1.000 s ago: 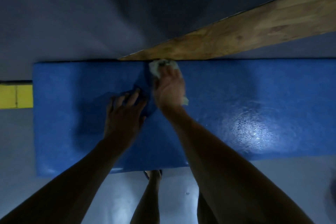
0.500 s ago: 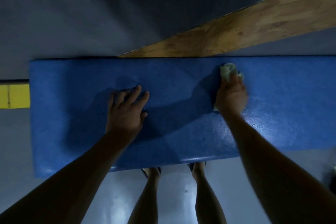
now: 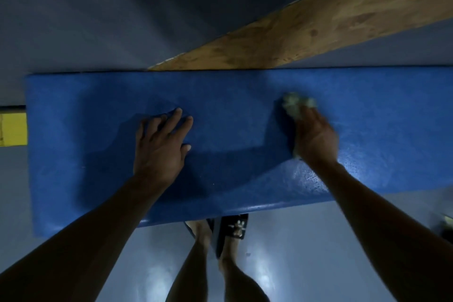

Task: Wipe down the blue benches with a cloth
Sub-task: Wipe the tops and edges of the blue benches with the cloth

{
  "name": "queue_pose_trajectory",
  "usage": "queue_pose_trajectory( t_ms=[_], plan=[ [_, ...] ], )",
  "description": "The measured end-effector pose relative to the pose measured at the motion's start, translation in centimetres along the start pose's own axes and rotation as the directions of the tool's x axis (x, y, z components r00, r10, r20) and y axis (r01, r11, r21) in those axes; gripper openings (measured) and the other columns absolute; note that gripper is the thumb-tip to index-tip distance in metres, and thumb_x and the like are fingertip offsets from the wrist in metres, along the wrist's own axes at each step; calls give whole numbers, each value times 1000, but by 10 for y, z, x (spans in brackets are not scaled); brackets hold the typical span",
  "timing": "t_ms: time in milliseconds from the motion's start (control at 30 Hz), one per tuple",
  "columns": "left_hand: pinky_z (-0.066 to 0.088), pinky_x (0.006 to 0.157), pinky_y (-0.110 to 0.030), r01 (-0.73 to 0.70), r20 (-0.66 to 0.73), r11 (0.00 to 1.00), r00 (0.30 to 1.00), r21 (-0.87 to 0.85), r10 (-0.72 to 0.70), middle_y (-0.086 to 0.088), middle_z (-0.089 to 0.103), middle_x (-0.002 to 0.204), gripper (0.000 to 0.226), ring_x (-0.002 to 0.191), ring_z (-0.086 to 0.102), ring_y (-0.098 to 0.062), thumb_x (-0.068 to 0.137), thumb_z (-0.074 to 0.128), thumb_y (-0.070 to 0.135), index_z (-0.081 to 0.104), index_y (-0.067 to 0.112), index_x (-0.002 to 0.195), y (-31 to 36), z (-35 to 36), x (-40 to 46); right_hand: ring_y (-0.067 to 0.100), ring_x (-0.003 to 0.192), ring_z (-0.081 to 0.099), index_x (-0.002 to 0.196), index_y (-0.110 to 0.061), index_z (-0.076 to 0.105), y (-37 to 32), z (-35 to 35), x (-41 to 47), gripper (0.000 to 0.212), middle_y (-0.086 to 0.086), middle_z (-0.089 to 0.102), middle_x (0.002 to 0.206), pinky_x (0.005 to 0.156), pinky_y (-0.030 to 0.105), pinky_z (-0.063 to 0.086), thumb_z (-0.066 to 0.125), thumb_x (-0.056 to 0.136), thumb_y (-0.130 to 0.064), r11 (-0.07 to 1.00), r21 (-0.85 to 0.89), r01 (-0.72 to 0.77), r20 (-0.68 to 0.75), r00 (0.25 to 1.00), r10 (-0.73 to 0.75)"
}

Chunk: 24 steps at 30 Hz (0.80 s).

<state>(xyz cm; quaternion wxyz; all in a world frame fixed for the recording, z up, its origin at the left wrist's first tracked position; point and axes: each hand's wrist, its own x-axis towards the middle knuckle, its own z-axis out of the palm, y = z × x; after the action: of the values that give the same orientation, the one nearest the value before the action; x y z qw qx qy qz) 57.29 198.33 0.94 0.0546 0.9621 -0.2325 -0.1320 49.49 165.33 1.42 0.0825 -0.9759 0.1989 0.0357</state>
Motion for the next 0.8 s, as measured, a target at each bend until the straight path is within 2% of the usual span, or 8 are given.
queue_pose_trajectory(
  t_ms=[133, 200, 333, 433, 500, 600, 700, 800],
  plan=[
    [32, 107, -54, 5, -22, 1000, 1000, -10, -6, 2, 38, 153, 61, 125, 40, -30, 84, 69, 34, 45, 27, 139, 1, 1, -1, 45, 93, 61, 128, -13, 55, -12, 11, -9, 36, 17, 60, 124, 69, 47, 50, 46, 94, -21, 961, 29, -276, -42, 960, 277],
    [33, 106, -54, -5, -41, 1000, 999, -6, 5, 1, 40, 152, 61, 124, 41, -30, 83, 71, 33, 47, 26, 138, 2, 0, -2, 45, 87, 63, 125, -14, 58, -56, 23, -23, 34, 16, 63, 118, 67, 46, 51, 45, 95, -22, 941, 143, -306, -29, 949, 313],
    [33, 106, -54, 6, -37, 1000, 999, 2, -6, 1, 40, 153, 61, 123, 42, -31, 84, 71, 33, 48, 26, 140, 4, -1, -2, 35, 89, 66, 125, -12, 60, -138, 39, -65, 40, 11, 66, 113, 62, 41, 55, 60, 86, -12, 963, 268, -23, 72, 997, 3],
    [32, 106, -55, -1, -31, 1000, 1000, 5, 1, 1, 37, 155, 62, 125, 40, -31, 85, 70, 34, 46, 27, 141, 4, 0, -2, 31, 86, 68, 126, -11, 60, -130, 29, -70, 49, 6, 67, 112, 59, 36, 56, 63, 78, -10, 910, 267, 318, 131, 923, -362],
    [32, 106, -56, 17, -22, 1000, 1000, 3, -17, 2, 37, 154, 63, 125, 39, -31, 83, 71, 35, 46, 28, 141, 3, 1, -2, 31, 103, 66, 136, -18, 55, -92, 20, -58, 56, 5, 62, 130, 70, 40, 58, 58, 80, -12, 882, 216, 418, 189, 869, -458],
    [34, 104, -56, 28, -25, 999, 999, 19, -28, 2, 37, 154, 64, 126, 36, -29, 82, 72, 35, 45, 30, 140, 5, 2, -1, 30, 119, 59, 143, -33, 44, -9, 2, -42, 48, -4, 48, 146, 87, 43, 54, 37, 95, -32, 966, 78, 247, 205, 944, -258],
    [33, 104, -56, 20, -34, 1000, 999, 19, -19, 2, 39, 153, 62, 125, 36, -29, 82, 71, 35, 47, 30, 139, 4, 2, -3, 44, 90, 65, 138, -27, 49, 43, -8, -37, 43, 10, 61, 129, 74, 50, 55, 39, 96, -29, 998, 21, -55, 79, 995, 53],
    [30, 105, -56, 22, -25, 999, 999, 28, -21, 2, 39, 153, 61, 127, 37, -30, 83, 71, 36, 48, 30, 139, 4, 0, -2, 47, 81, 64, 130, -20, 56, 22, 6, -45, 39, 21, 67, 111, 70, 48, 54, 45, 94, -27, 950, 110, -291, 24, 957, 290]
  ],
)
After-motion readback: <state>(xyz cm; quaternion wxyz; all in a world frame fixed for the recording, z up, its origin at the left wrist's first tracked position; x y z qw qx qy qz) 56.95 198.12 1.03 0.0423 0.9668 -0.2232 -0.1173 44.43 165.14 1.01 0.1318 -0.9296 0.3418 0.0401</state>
